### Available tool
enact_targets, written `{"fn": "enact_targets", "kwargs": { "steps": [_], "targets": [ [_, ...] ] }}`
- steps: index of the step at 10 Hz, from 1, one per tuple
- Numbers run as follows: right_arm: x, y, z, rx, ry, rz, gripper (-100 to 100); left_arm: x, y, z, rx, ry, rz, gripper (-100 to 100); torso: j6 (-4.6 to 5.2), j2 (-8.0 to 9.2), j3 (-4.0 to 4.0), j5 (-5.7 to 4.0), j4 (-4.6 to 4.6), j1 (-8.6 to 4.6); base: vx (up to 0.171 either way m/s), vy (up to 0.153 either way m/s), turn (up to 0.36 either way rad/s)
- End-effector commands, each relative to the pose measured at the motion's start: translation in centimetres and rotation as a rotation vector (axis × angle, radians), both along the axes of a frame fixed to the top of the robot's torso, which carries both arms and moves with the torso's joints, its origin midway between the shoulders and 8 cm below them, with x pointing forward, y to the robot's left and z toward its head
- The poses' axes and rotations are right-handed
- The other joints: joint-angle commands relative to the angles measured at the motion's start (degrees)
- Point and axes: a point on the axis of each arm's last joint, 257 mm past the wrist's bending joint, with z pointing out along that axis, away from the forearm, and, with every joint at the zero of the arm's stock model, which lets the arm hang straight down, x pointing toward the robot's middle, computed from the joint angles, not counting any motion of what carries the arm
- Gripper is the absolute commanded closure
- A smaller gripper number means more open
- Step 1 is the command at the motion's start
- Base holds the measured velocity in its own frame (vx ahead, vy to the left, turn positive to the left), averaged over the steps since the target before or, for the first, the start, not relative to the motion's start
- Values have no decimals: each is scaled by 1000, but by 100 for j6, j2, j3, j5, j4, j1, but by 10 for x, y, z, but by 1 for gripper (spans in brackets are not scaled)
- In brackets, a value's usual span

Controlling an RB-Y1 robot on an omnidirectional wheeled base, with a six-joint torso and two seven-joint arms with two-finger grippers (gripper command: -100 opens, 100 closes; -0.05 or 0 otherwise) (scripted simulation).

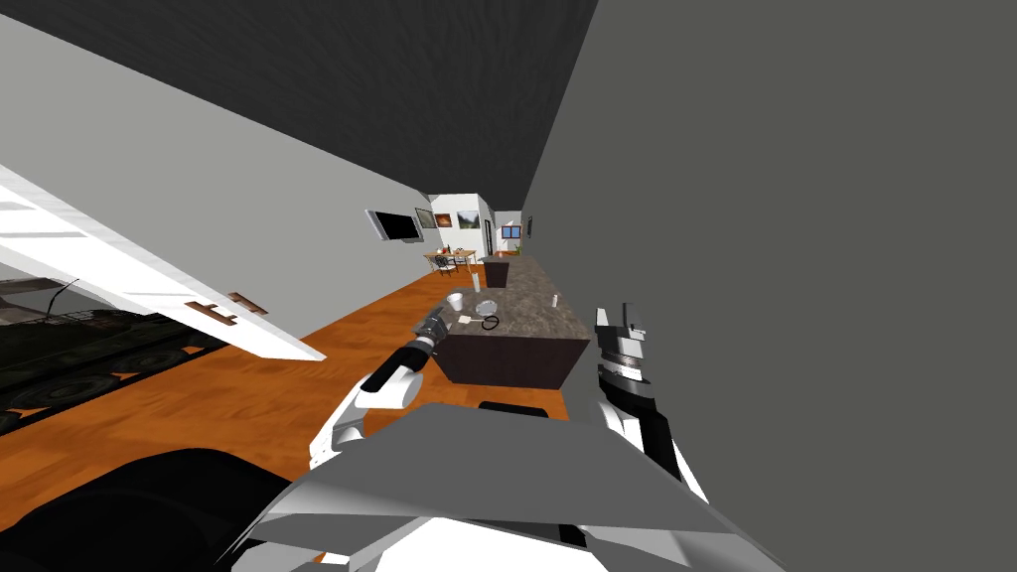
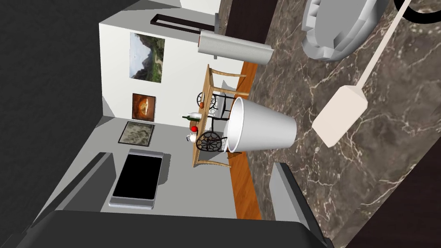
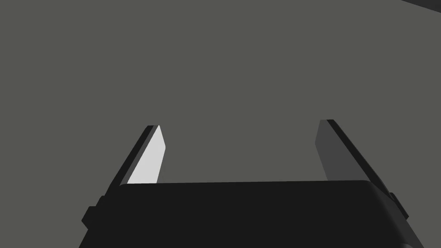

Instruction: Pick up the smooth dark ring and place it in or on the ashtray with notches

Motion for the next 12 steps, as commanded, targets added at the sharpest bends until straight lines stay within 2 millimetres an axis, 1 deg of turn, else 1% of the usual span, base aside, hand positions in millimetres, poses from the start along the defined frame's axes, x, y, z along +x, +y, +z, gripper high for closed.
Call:
{"fn": "enact_targets", "kwargs": {
  "steps": [1, 3, 4, 6, 7, 9, 10, 12],
  "targets": [
    [0, 0, 0, 0, 0, 0, 0, 0, 1, -8, -7, 28, 4, -100, 0, 0, 0, 0, 0, 0, -5, -8, 4],
    [0, 0, 0, 0, 0, 0, 0, -1, 4, -21, -39, 82, 13, -100, 1, -1, 0, 0, 0, -2, -6, -20, -25],
    [0, 0, 0, 0, 0, 0, 0, -1, 4, -23, -40, 91, 14, -100, 0, -1, -1, 0, 0, -2, -1, -7, 6],
    [0, 0, 0, 0, 0, 0, 0, -2, 7, -36, -70, 148, 25, -100, 1, -4, -2, 0, -1, 0, 1, -18, -26],
    [0, 0, 0, 0, 0, 0, 0, -3, 7, -38, -70, 153, 26, -100, 0, -4, -3, 0, -1, -1, 1, -9, 2],
    [0, 0, 0, 0, 0, 0, 0, -5, 10, -51, -99, 209, 38, -100, 1, -6, -3, -1, -1, -3, 7, -25, -26],
    [0, 0, 0, 0, 0, 0, 0, -5, 10, -52, -99, 213, 39, -100, 0, -6, -3, -1, -1, -3, 1, -10, 4],
    [0, 0, 0, 0, 0, 0, 0, -8, 12, -66, -125, 271, 53, -100, 1, -5, -3, -1, -1, -3, 6, -25, -28]
  ]
}}
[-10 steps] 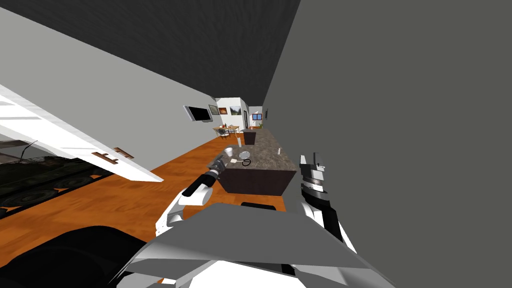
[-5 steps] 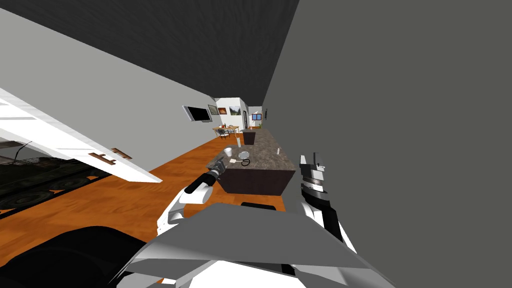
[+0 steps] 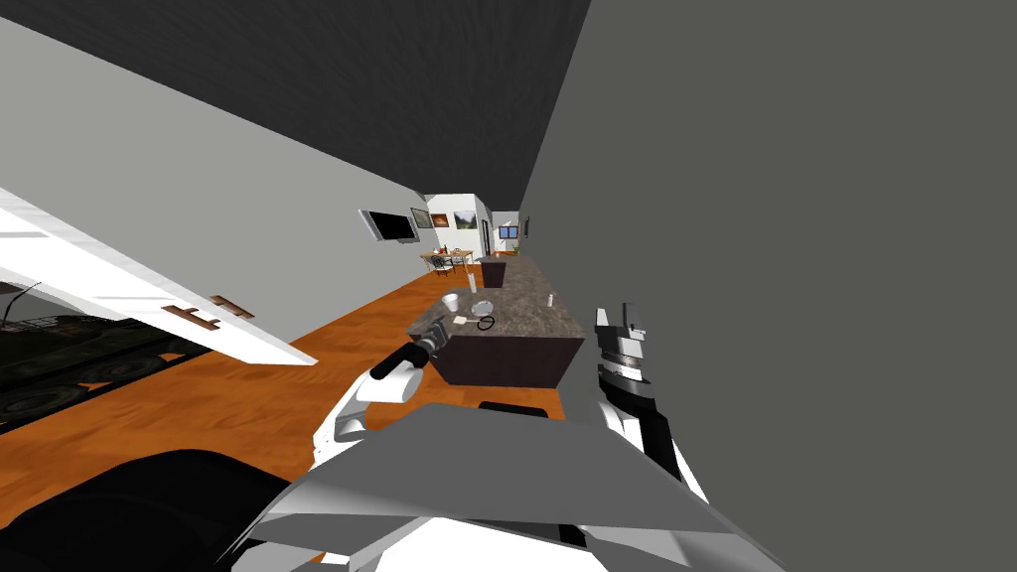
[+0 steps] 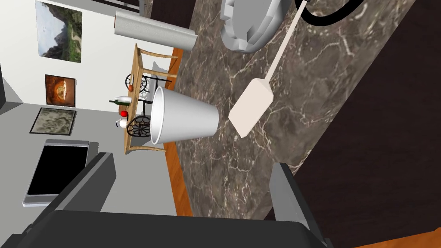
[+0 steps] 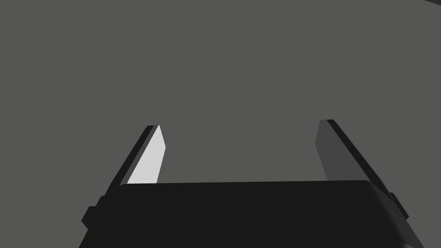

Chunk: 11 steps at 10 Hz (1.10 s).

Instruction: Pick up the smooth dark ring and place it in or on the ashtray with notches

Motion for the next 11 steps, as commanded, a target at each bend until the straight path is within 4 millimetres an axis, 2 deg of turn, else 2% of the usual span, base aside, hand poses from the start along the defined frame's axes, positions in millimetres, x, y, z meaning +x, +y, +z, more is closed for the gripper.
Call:
{"fn": "enact_targets", "kwargs": {
  "steps": [1, 11],
  "targets": [
    [0, 0, 0, 0, 0, 0, 0, -1, 2, -9, -26, 40, 12, -100, 0, 0, 0, 0, 0, 0, 21, -31, -41],
    [0, 0, 0, 0, 0, 0, 0, -18, 7, -58, -98, 260, 69, -100, 0, -7, -4, 0, -2, -2, 22, -30, -23]
  ]
}}
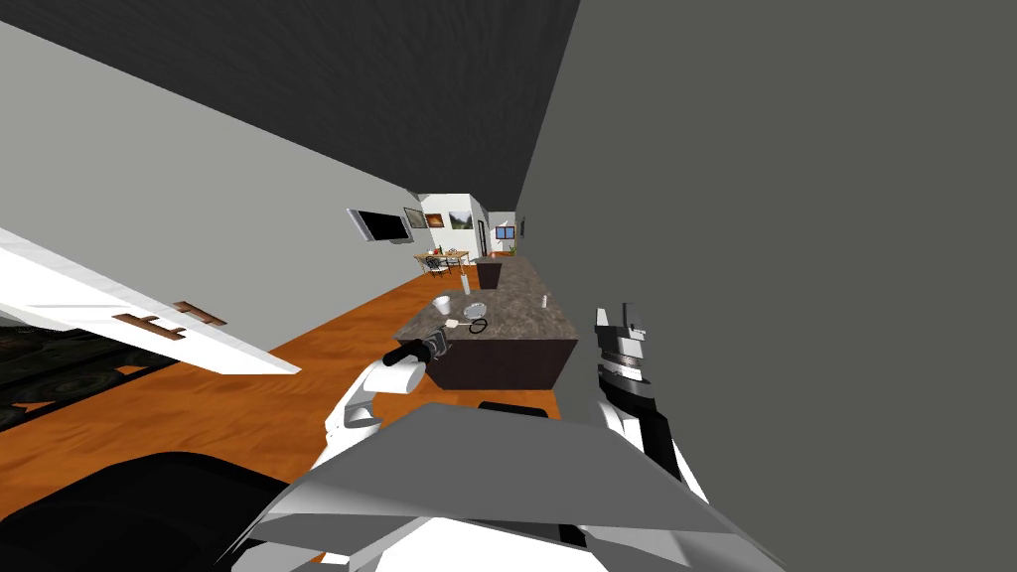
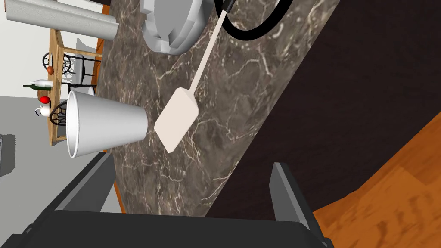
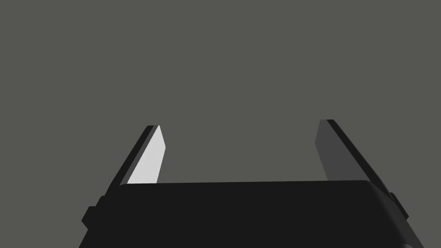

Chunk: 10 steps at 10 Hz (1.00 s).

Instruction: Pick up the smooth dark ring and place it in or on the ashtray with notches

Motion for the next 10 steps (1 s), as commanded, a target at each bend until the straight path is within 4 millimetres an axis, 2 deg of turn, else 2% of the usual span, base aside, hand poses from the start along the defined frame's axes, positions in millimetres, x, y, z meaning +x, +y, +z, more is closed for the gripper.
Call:
{"fn": "enact_targets", "kwargs": {
  "steps": [1, 10],
  "targets": [
    [0, 0, 0, 0, 0, 0, 0, -6, 1, -9, -9, 42, 10, -100, 0, 0, 0, 0, 0, 0, 37, -37, -19],
    [0, 0, 0, 0, 0, 0, 0, -28, -1, -45, -58, 238, 59, -100, -1, -5, -3, -1, -1, 1, 49, -39, -29]
  ]
}}
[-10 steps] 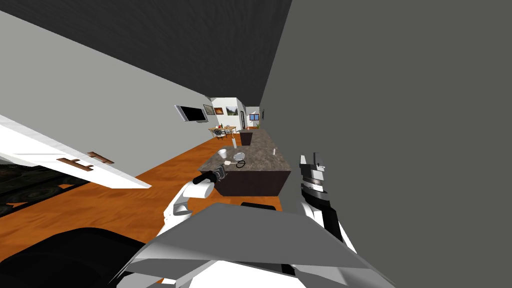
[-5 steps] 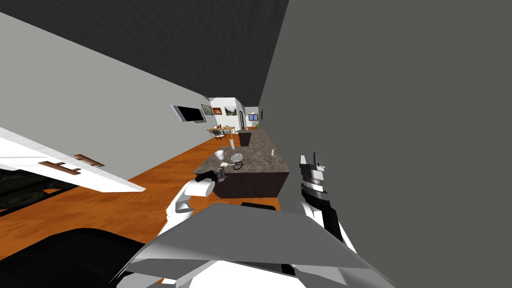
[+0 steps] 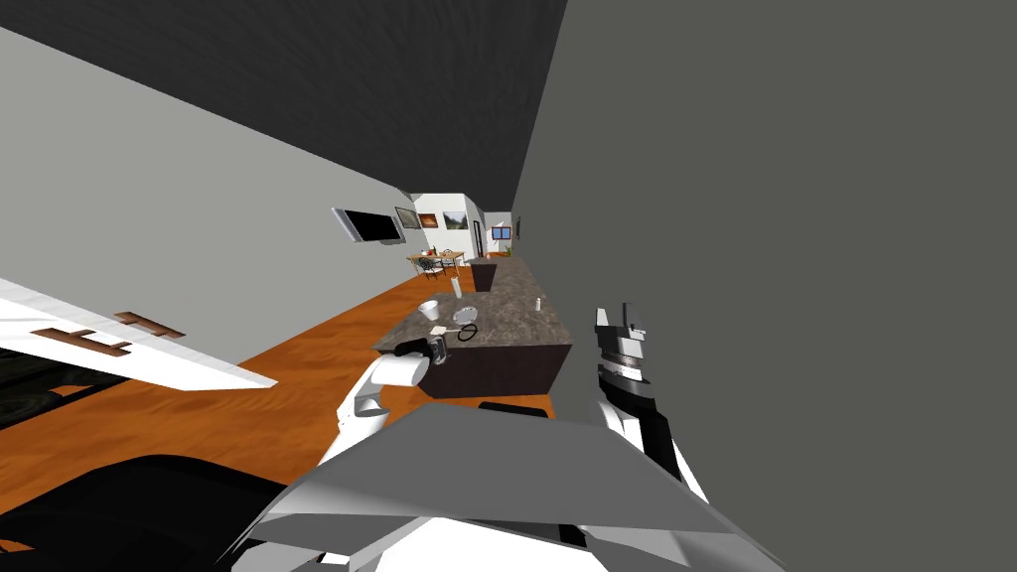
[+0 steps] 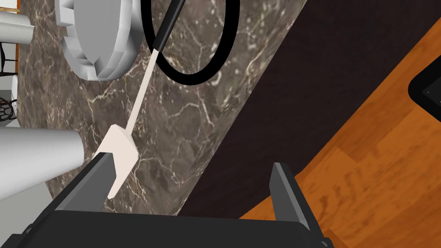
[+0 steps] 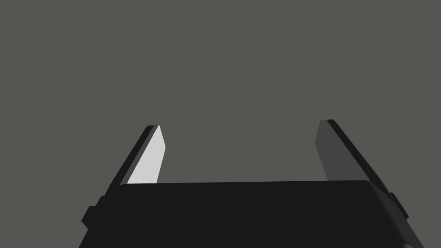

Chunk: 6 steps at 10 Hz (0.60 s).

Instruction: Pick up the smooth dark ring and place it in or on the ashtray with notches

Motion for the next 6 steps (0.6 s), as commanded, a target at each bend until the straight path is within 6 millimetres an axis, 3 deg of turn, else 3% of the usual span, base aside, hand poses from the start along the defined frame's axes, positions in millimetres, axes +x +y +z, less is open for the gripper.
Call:
{"fn": "enact_targets", "kwargs": {
  "steps": [1, 6],
  "targets": [
    [0, 0, 0, 0, 0, 0, 0, -3, -1, -3, -4, 22, 5, -100, 0, 0, 0, 0, 0, 0, 47, -33, -20],
    [0, 0, 0, 0, 0, 0, 0, -16, -5, -20, -22, 131, 24, -100, 0, -1, -1, -1, 0, -2, 65, -44, -34]
  ]
}}
